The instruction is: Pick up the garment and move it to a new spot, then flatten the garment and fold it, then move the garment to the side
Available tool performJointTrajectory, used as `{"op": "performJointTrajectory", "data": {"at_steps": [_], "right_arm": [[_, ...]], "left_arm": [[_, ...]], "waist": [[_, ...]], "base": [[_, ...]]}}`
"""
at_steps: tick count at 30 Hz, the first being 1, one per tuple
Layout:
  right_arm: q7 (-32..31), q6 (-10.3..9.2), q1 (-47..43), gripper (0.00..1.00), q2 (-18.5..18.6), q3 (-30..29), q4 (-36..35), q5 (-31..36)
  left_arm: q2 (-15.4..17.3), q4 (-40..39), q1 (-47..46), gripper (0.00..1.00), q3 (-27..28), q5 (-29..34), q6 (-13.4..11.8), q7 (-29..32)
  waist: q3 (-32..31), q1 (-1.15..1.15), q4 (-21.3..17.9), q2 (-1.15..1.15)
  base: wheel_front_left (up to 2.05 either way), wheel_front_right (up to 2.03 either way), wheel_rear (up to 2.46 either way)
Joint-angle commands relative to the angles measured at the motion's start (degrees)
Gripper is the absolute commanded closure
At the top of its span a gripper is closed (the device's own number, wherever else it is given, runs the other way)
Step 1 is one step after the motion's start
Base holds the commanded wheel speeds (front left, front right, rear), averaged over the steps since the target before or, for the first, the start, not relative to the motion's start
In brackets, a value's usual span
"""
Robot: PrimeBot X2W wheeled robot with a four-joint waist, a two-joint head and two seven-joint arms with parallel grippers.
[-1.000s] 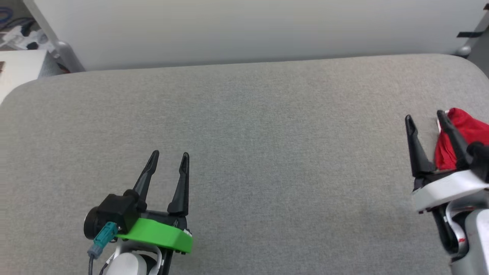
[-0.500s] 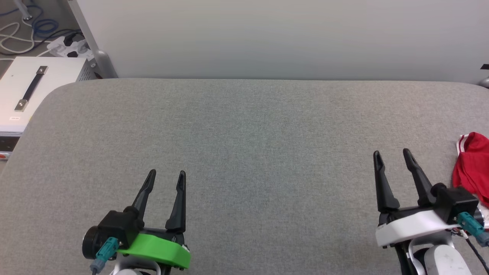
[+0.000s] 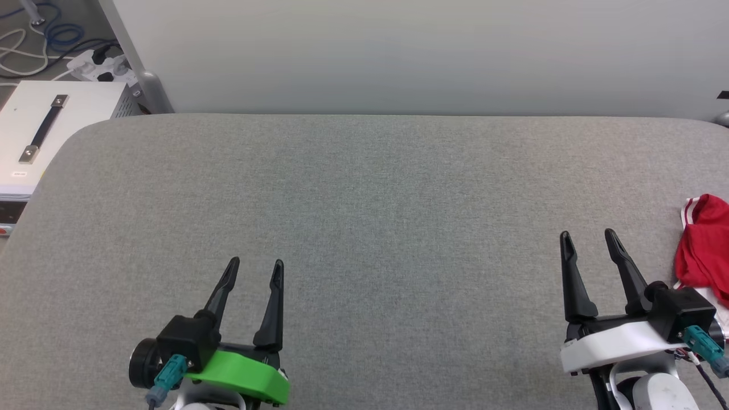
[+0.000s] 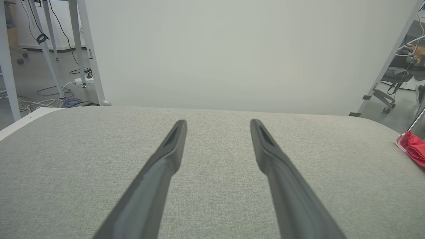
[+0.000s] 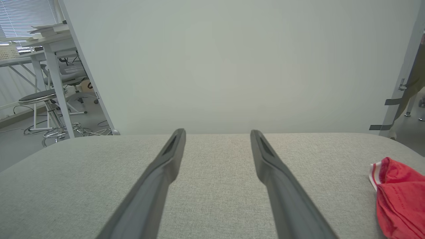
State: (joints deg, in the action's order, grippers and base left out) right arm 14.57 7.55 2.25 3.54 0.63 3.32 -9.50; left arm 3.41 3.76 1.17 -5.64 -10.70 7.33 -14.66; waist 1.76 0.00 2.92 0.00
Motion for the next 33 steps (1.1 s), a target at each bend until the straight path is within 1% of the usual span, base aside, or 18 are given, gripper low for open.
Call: {"op": "performJointTrajectory", "data": {"at_steps": [1, 20, 21, 33], "right_arm": [[0.4, -0.06, -0.3, 0.00, -0.4, -0.1, -0.3, 0.3], [0.4, -0.06, -0.3, 0.00, -0.7, -0.2, -0.4, 0.3], [0.1, 0.00, 0.0, 1.00, -0.5, -0.3, -0.2, 0.2], [-1.2, -0.01, -0.2, 1.00, -0.6, -0.3, -0.4, 1.0]], "left_arm": [[-0.4, 0.4, 0.2, 0.00, -0.2, 0.5, 0.2, -0.3], [-0.4, 1.0, 0.0, 0.00, -0.2, 1.3, 0.2, -0.3], [0.0, 1.0, 0.0, 1.00, -0.1, 0.9, 0.0, 0.1], [0.0, 0.6, -0.1, 1.00, 0.4, 1.8, -0.6, 1.3]], "waist": [[-0.1, 0.00, 0.0, 0.00], [-0.1, 0.00, -0.6, 0.00], [-0.1, 0.00, -0.6, 0.00], [-0.2, 0.00, -0.9, 0.00]], "base": [[0.00, 0.00, 0.00], [0.00, 0.00, 0.00], [0.00, 0.00, 0.00], [0.00, 0.00, 0.00]]}}
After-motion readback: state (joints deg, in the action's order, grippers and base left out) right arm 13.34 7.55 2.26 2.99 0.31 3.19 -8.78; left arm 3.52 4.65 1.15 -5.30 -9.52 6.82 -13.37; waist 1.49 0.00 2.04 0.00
